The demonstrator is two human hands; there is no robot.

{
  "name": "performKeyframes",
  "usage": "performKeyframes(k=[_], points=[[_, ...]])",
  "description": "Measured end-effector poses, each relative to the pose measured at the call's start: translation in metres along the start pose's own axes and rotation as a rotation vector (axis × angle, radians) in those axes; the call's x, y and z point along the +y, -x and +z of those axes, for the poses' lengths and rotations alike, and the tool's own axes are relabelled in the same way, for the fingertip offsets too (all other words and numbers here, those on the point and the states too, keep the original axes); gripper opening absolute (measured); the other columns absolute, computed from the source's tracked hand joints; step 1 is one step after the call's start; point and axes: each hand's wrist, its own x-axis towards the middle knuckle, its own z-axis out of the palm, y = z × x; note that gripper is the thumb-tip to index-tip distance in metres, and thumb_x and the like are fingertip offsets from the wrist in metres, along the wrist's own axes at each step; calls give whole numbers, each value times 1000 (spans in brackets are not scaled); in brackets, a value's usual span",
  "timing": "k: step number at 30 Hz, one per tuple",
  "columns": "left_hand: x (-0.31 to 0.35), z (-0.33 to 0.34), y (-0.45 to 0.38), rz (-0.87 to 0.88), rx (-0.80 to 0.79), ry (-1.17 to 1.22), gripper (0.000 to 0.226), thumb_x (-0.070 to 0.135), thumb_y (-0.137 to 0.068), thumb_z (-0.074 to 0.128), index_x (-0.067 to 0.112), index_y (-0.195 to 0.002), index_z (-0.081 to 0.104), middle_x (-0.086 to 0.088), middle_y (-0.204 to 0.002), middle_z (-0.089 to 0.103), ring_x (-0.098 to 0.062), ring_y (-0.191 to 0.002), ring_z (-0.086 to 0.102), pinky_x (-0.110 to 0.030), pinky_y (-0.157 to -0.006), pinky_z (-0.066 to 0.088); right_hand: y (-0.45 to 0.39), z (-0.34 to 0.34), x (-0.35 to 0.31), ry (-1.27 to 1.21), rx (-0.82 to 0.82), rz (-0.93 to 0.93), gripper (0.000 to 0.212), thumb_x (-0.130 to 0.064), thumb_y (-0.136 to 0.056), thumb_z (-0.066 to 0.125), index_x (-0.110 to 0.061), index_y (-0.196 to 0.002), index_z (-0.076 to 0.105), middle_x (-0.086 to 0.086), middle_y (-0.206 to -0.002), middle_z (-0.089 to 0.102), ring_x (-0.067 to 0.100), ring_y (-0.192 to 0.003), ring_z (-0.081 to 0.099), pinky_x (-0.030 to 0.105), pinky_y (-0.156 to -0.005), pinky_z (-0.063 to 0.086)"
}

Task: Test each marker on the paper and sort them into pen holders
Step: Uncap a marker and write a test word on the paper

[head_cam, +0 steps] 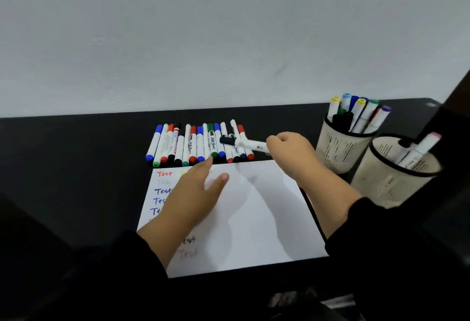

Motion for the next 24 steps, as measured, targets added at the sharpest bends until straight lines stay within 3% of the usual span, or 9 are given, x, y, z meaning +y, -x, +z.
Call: performKeyframes(k=[5, 9, 10, 12, 17, 20, 24], points=[[2, -11, 38, -55, 39, 214, 51, 49, -95, 36, 36, -144, 30, 10, -144, 40, -13, -129, 39, -32, -96, 41, 48, -1, 3, -63, -3, -13, 29, -17, -83, 42, 6, -83, 60, 1, -56, 31, 14, -52, 26, 28, -51, 21], [-6, -12, 66, -85, 59, 339, 40, 44, -95, 41, 35, -134, 44, 10, -129, 54, -6, -112, 50, -15, -79, 40, 75, 2, 3, -132, -64, -11, 24, -15, -86, 42, -1, -72, 57, -10, -37, 30, 12, -47, 24, 24, -47, 21], [-7, -14, 73, -98, 67, 367, 35, 42, -95, 42, 35, -129, 48, 11, -122, 58, 0, -102, 53, -7, -68, 39, 80, 3, 3, -163, -76, -12, 22, -14, -86, 42, -4, -70, 55, -10, -39, 31, 13, -49, 24, 24, -47, 20], [-9, -16, 82, -126, 83, 418, 25, 39, -95, 45, 34, -118, 54, 14, -107, 62, 5, -91, 53, -6, -55, 38, 84, 9, 2, -229, -78, -10, 21, -12, -85, 43, -2, -72, 57, -3, -53, 35, 14, -53, 25, 24, -48, 20], [-15, -21, 89, -163, 95, 465, 11, 38, -93, 51, 32, -98, 59, 13, -90, 63, 3, -80, 55, -10, -58, 35, 82, 31, 0, -621, -32, 123, 19, -11, -88, 48, -13, -77, 64, 0, -59, 39, 10, -50, 29, 21, -43, 26], [-19, -24, 89, -164, 78, 453, 8, 38, -92, 53, 37, -97, 59, 14, -89, 64, 4, -77, 55, -8, -56, 36, 82, 46, 1, -840, -90, 220, 15, -19, -91, 58, -11, -80, 61, -2, -56, 37, 8, -44, 26, 18, -37, 24], [-20, -25, 89, -132, 3, 361, 7, 39, -92, 53, 45, -96, 53, 20, -89, 59, 8, -77, 52, -10, -58, 33, 90, 71, 0, -964, -198, 340, 24, -33, -89, 64, -11, -78, 62, -4, -49, 32, 9, -45, 23, 21, -41, 19]])
